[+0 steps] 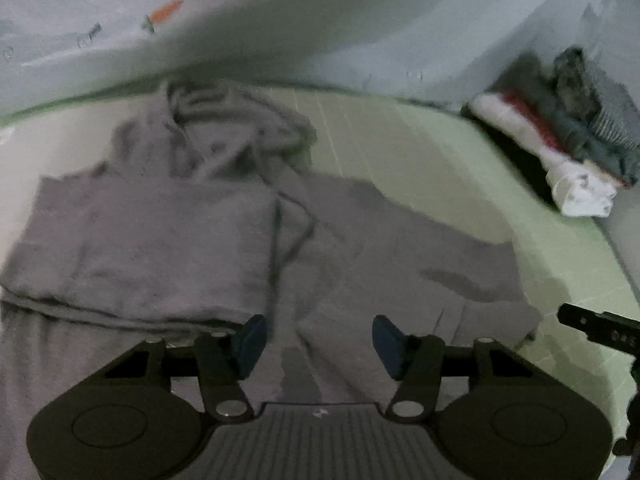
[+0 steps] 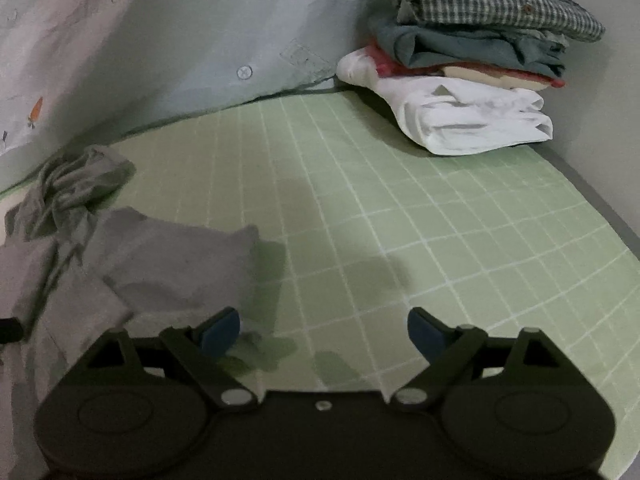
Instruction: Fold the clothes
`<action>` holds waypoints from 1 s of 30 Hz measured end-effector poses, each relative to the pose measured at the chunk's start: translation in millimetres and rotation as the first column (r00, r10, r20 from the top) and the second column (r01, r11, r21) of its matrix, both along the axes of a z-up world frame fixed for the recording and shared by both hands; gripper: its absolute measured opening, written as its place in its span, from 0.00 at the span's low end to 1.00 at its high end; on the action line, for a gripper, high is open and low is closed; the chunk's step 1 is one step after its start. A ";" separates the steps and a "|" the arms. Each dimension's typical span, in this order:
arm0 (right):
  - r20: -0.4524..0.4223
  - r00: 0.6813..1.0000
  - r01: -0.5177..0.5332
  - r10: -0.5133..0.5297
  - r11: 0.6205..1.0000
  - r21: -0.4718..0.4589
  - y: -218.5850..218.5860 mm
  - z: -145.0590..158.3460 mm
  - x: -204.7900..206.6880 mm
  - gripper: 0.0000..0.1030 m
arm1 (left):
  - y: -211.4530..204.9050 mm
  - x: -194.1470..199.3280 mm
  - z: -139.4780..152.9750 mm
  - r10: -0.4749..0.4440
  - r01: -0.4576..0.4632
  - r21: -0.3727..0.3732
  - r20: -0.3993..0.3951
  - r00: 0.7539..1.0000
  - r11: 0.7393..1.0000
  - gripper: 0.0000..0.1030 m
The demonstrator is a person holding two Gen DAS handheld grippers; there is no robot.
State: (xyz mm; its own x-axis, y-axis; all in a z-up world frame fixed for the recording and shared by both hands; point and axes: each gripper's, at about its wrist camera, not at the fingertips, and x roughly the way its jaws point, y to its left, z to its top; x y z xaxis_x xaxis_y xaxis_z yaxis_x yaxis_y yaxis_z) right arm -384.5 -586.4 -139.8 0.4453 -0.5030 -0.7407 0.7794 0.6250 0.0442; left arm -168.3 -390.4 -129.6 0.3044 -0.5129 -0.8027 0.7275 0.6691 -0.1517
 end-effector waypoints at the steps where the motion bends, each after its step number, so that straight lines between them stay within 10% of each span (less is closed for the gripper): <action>1: -0.008 1.000 -0.004 0.004 1.000 0.000 -0.8 -2.2 -1.4 0.89 | -6.1 -2.0 -4.9 0.005 -0.005 0.022 -0.006 1.000 1.000 0.58; 6: -0.041 0.999 -0.010 0.010 1.000 0.009 -4.4 -11.3 -5.8 0.89 | -20.2 -6.0 -22.4 -0.016 0.017 0.018 -0.098 0.995 1.000 0.58; 10: -0.052 0.999 0.003 -0.002 1.000 0.020 -5.4 -14.5 -5.1 0.89 | -25.3 -10.2 -29.0 -0.033 0.036 0.023 -0.108 0.994 0.999 0.06; 30: -0.060 0.997 -0.046 0.048 0.998 0.036 57.5 -18.2 60.9 0.90 | 95.5 94.5 131.1 0.219 -0.160 -0.270 0.201 0.955 0.949 0.05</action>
